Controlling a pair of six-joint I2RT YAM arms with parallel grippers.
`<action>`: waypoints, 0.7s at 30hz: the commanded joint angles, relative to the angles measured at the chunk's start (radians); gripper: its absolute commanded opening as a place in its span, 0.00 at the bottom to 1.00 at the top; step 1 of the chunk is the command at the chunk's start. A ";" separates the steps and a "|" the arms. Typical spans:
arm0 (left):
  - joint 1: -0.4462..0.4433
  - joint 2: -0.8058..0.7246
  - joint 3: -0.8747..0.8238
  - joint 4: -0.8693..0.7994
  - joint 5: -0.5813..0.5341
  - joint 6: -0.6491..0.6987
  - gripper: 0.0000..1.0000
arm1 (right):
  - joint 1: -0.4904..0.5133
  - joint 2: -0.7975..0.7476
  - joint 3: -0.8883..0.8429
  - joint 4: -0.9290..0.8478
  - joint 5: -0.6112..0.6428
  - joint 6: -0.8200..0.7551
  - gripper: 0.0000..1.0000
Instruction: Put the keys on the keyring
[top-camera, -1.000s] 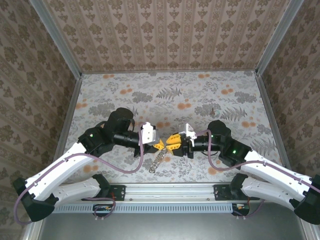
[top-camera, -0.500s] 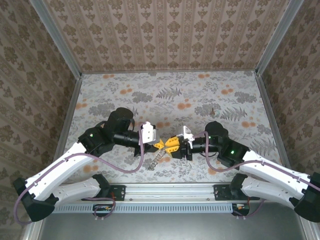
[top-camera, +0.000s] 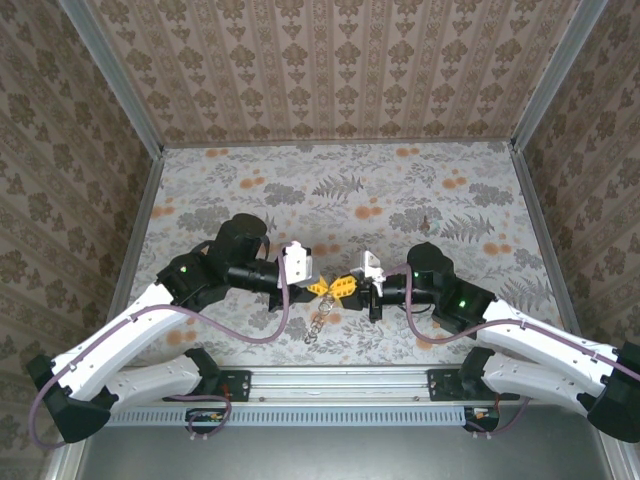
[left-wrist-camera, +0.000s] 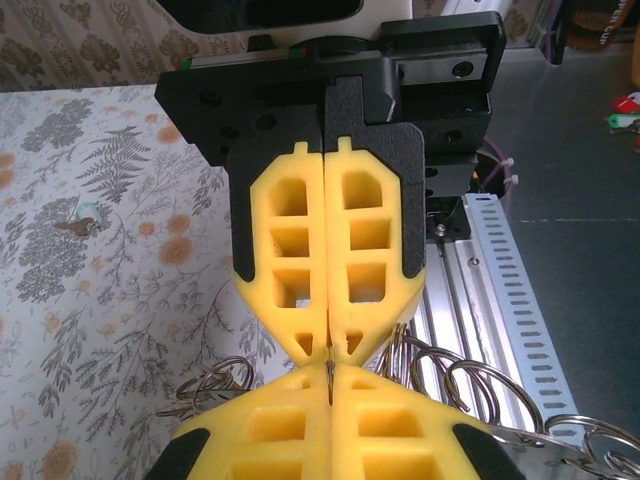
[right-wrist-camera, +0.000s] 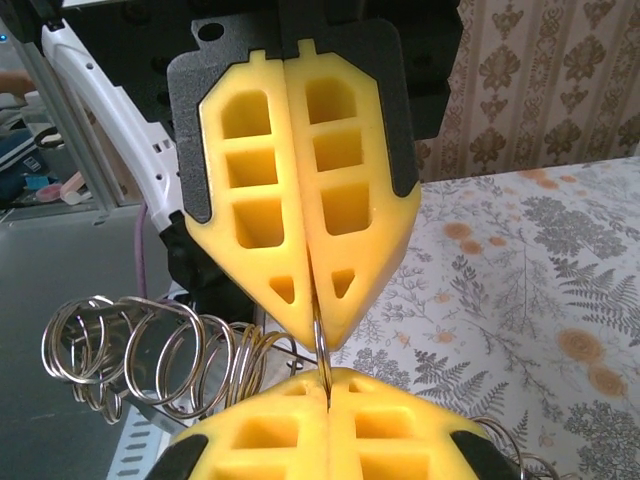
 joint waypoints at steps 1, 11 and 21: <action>0.021 -0.037 -0.014 0.110 0.036 -0.052 0.04 | 0.006 -0.036 0.024 0.066 0.037 0.007 0.00; 0.099 -0.146 -0.162 0.368 0.132 -0.224 0.22 | 0.006 -0.087 -0.035 0.247 0.047 0.068 0.00; 0.098 -0.140 -0.191 0.488 0.199 -0.282 0.27 | 0.006 -0.073 -0.086 0.405 0.047 0.138 0.00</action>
